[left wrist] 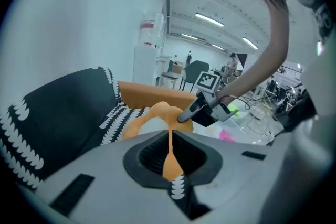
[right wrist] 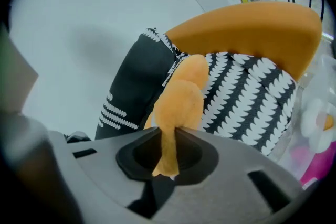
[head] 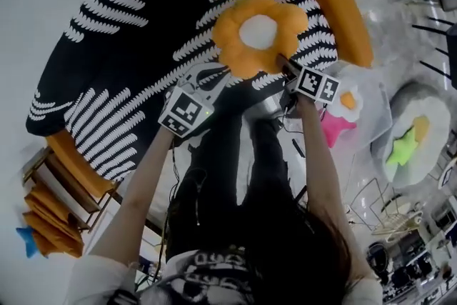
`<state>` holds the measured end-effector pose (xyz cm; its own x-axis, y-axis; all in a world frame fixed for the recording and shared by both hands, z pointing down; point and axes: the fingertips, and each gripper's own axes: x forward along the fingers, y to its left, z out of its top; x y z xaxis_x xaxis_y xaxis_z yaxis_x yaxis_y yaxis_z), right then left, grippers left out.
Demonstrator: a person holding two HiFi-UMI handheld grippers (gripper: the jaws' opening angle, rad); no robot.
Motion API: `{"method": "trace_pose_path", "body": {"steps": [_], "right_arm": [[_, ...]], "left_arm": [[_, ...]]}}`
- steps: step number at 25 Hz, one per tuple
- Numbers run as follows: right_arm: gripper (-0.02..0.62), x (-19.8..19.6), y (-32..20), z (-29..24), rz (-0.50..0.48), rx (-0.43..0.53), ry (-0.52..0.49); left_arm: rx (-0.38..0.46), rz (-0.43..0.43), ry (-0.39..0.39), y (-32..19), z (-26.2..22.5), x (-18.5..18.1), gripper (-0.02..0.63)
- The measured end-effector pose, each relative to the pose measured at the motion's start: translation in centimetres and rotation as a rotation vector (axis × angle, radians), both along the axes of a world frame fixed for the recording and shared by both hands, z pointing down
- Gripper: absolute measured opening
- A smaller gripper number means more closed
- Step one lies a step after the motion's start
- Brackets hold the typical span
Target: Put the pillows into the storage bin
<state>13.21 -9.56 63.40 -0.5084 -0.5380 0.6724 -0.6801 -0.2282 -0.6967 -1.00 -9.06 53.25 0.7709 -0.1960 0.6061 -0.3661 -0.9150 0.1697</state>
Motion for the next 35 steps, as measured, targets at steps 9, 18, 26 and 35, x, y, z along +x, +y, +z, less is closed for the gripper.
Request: {"method": "trace_pose_path", "body": {"steps": [9,18,26,35], "right_arm": [[0.040,10.6,13.9,-3.3,0.146,0.050,-0.038],[0.037,25.3,32.6,-5.2,0.407,0.015,0.016],[0.034,33.7,44.3,-1.4,0.571,-0.072,0.049],[0.119,34.1,48.6,5.5,0.607,-0.203,0.048]], "left_arm": [[0.003,0.105,0.070,10.2,-3.1,14.2,0.021],[-0.033,0.396,0.133,26.2,-5.6,29.7,0.021],[-0.029,0.583,0.105,33.4,-4.6,36.9,0.021],[-0.013,0.629,0.029,34.2,-3.4,39.8,0.021]]}}
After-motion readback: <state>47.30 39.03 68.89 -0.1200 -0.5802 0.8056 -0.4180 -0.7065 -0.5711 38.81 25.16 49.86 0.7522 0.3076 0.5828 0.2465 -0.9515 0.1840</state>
